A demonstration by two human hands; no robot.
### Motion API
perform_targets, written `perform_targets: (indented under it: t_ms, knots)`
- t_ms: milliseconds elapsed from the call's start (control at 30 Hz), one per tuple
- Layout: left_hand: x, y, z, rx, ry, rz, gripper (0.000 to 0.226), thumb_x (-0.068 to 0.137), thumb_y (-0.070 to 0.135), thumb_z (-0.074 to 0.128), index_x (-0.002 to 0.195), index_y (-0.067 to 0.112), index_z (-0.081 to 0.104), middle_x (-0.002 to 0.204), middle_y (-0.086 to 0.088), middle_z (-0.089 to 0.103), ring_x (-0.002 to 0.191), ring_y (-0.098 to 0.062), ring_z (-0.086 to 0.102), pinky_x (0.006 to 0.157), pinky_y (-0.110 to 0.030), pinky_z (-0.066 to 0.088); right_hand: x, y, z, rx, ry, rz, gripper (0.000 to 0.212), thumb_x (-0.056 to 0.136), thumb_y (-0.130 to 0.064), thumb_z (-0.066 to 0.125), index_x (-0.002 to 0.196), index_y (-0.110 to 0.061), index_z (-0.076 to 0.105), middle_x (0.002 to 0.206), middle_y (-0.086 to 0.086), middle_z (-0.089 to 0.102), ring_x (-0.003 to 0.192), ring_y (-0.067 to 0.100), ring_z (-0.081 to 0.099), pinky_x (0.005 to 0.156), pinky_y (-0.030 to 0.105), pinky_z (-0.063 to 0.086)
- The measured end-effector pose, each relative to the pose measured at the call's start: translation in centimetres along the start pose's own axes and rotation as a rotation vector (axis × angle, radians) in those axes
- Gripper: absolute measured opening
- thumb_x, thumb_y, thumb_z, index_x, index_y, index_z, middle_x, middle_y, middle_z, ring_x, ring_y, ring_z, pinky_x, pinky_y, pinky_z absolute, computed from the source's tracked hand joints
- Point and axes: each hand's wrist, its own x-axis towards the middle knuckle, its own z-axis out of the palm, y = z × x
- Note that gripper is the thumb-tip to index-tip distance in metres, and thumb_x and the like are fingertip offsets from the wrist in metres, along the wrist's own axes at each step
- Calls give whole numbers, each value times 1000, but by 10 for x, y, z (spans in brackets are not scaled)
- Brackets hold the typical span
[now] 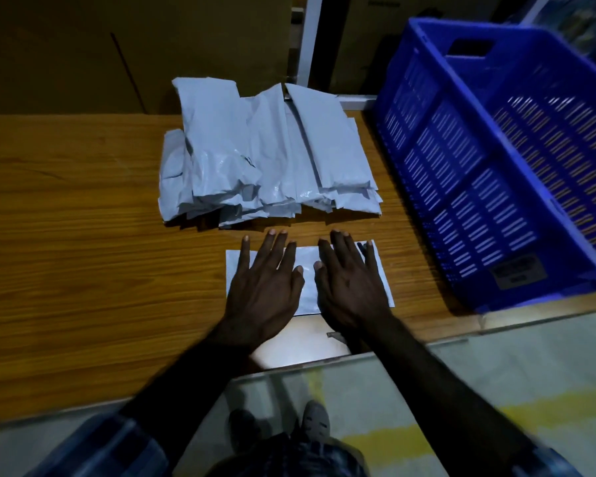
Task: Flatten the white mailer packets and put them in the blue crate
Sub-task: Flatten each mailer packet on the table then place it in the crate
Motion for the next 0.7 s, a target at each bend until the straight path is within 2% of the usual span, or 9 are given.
perform_targets:
  t_ms: [267, 333, 433, 533, 700]
  knots:
    - [-1, 1, 10, 23, -9, -22, 61, 102, 49, 21, 149, 14, 39, 156, -7, 34, 148, -27, 20, 117, -58, 14, -3, 3, 5, 45, -21, 29, 60, 103, -43, 18, 153, -12, 33, 161, 15, 25, 149, 32, 20, 120, 47, 8]
    - [-1, 3, 8, -15, -10, -25, 60, 102, 51, 15, 151, 21, 34, 157, -5, 31, 149, -26, 18, 118, -57, 12, 1, 8, 2, 59, -58, 22, 64, 102, -48, 13, 153, -13, 30, 161, 14, 22, 150, 31, 17, 121, 49, 8]
    - [-2, -2, 7, -58, 3, -34, 55, 103, 51, 10, 153, 35, 24, 161, -1, 22, 150, -23, 10, 119, -54, 6, 1, 22, 0, 115, -49, 86, 71, 100, -56, 4, 151, -14, 29, 160, 14, 22, 149, 31, 18, 120, 51, 15]
    - [-5, -12, 7, -35, -17, -56, 60, 99, 60, 11, 153, 38, 24, 162, 1, 17, 151, -21, 5, 120, -54, 3, -7, 35, 8, 146, -19, 116, 71, 102, -55, 13, 155, -10, 26, 164, 13, 15, 152, 28, 10, 122, 47, 12]
    - [-7, -17, 7, -25, -28, -48, 63, 96, 67, 19, 152, 38, 25, 162, 1, 19, 150, -23, 7, 120, -50, 4, -9, 38, 12, 131, 21, 56, 66, 104, -50, 21, 154, -7, 27, 163, 15, 17, 152, 27, 13, 123, 46, 11]
